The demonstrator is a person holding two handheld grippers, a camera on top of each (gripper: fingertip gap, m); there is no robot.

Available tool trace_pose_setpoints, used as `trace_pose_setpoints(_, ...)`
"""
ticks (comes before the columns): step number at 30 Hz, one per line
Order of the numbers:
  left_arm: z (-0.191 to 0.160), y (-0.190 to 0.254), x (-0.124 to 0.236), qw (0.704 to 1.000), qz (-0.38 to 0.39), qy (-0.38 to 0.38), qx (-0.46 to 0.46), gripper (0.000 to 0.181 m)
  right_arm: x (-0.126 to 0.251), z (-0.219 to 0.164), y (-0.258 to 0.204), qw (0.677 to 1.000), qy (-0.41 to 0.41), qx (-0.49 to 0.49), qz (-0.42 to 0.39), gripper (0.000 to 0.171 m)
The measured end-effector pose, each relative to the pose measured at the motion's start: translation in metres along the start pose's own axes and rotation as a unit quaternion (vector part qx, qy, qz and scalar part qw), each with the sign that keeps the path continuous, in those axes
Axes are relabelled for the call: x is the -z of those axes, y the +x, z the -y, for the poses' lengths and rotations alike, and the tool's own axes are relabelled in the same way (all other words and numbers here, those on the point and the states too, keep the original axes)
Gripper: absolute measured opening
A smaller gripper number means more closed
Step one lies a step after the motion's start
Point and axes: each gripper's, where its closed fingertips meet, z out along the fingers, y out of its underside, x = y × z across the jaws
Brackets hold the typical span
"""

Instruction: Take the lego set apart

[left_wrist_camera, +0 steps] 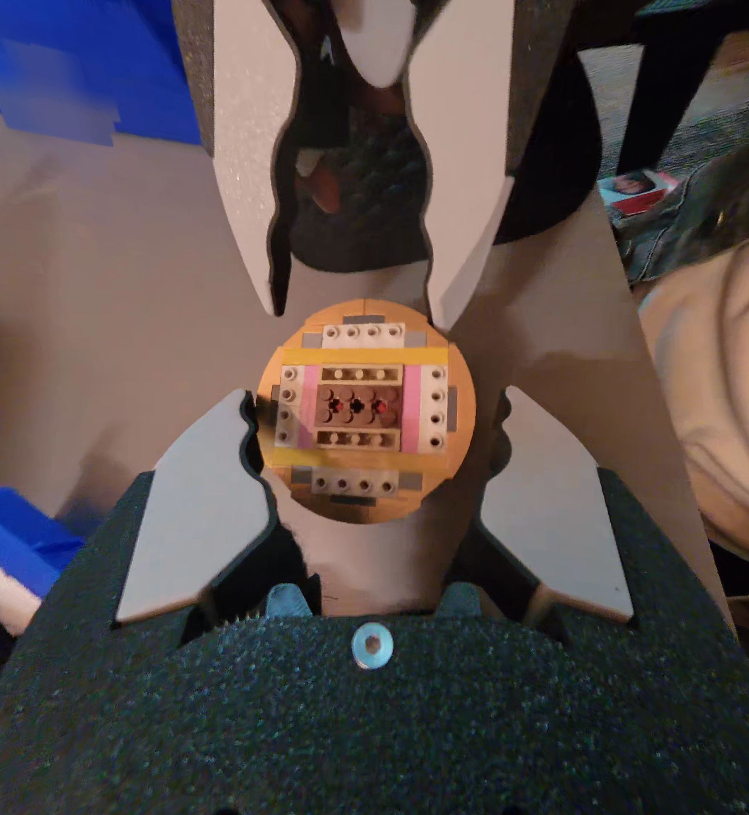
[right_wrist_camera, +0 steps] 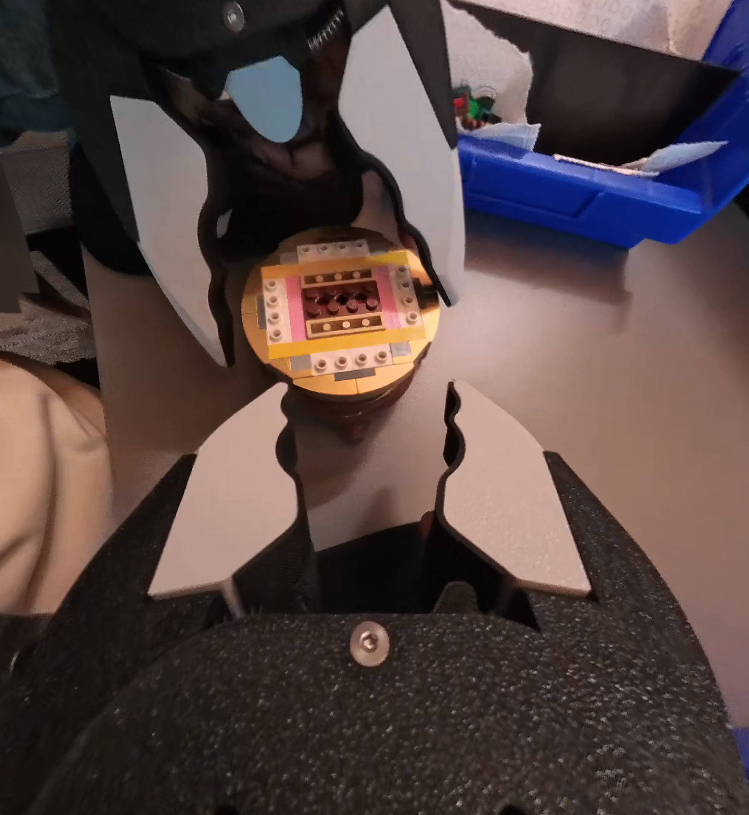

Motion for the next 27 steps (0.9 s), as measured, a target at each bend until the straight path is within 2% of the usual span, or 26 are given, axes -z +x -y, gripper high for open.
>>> trace_pose_setpoints(4, -0.004, -0.006, 0.003, 1.000, 0.029, 0.001, 0.006, 0.110, 0.004, 0.013, -0.009, 0.997, 0.056, 0.035, 0.043, 0.057)
trace_pose_setpoints(6, 0.002, -0.005, 0.001, 1.000, 0.021, 0.018, 0.005, 0.105, 0.005, 0.014, -0.007, 0.996, 0.068, 0.050, 0.042, 0.058)
trace_pose_setpoints(8, 0.003, -0.005, -0.002, 1.000, 0.017, 0.026, 0.002, 0.094, 0.004, 0.007, -0.006, 0.995, 0.052, 0.069, 0.051, 0.060)
trace_pose_setpoints(12, 0.004, -0.005, -0.002, 0.998, 0.017, 0.058, 0.001, 0.093, 0.003, 0.005, -0.005, 0.993, 0.051, 0.085, 0.067, 0.060)
trace_pose_setpoints(17, 0.006, -0.005, -0.001, 0.995, 0.025, 0.094, 0.010, 0.093, -0.001, 0.006, -0.004, 0.990, 0.043, 0.108, 0.076, 0.049)
trace_pose_setpoints(21, 0.006, -0.005, -0.002, 0.995, 0.029, 0.095, 0.009, 0.093, -0.001, 0.006, -0.004, 0.991, 0.020, 0.110, 0.071, 0.049)
trace_pose_setpoints(27, 0.009, -0.005, -0.003, 0.990, 0.035, 0.140, 0.012, 0.092, -0.002, 0.003, -0.004, 0.991, -0.022, 0.120, 0.050, 0.049)
